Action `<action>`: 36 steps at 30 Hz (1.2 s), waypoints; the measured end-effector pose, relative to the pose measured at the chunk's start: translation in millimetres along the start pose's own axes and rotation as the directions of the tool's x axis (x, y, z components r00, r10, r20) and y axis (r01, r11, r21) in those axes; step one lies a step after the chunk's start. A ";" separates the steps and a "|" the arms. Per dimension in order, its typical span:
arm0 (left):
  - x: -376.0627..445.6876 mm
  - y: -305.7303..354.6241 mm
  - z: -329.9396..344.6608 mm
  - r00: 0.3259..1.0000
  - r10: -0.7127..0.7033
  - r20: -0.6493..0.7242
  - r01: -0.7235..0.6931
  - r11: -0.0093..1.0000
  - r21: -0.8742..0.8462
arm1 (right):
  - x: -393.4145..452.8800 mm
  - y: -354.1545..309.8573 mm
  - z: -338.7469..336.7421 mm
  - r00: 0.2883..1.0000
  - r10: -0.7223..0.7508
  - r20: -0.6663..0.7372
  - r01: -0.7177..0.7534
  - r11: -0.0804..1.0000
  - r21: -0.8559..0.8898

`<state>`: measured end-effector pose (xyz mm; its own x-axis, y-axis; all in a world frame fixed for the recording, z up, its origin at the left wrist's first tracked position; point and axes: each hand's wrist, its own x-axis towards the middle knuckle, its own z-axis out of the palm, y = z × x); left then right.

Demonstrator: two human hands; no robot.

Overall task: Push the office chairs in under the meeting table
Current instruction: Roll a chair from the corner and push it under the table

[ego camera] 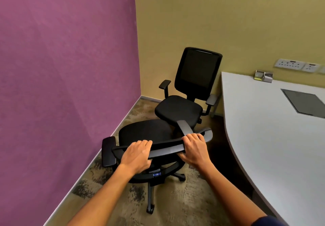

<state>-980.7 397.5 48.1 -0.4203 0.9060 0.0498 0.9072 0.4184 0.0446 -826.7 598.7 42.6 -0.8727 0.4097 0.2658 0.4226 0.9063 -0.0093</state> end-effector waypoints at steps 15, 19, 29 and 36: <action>-134.7 85.1 -5.3 0.993 0.106 0.051 -0.103 0.993 -0.049 | -177.3 -33.0 -48.5 0.985 0.168 0.035 -0.169 0.985 0.024; -170.0 93.8 -7.5 0.983 0.171 0.060 -0.169 0.985 -0.041 | -223.9 -54.7 -58.9 0.973 0.231 0.016 -0.232 0.973 0.018; -242.7 64.3 -12.2 0.905 0.423 0.044 -0.421 0.906 -0.036 | -312.1 -155.4 -79.6 0.890 0.446 -0.091 -0.445 0.895 0.038; -280.8 18.5 -17.2 0.848 0.530 0.023 -0.531 0.847 0.034 | -350.9 -251.0 -83.5 0.787 0.603 -0.130 -0.613 0.788 -0.052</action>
<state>-846.2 149.7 52.1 0.1250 0.9912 0.0434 0.9920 -0.1242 -0.0222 -606.2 218.8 32.2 -0.3999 0.8556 0.3286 0.8808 0.4579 -0.1202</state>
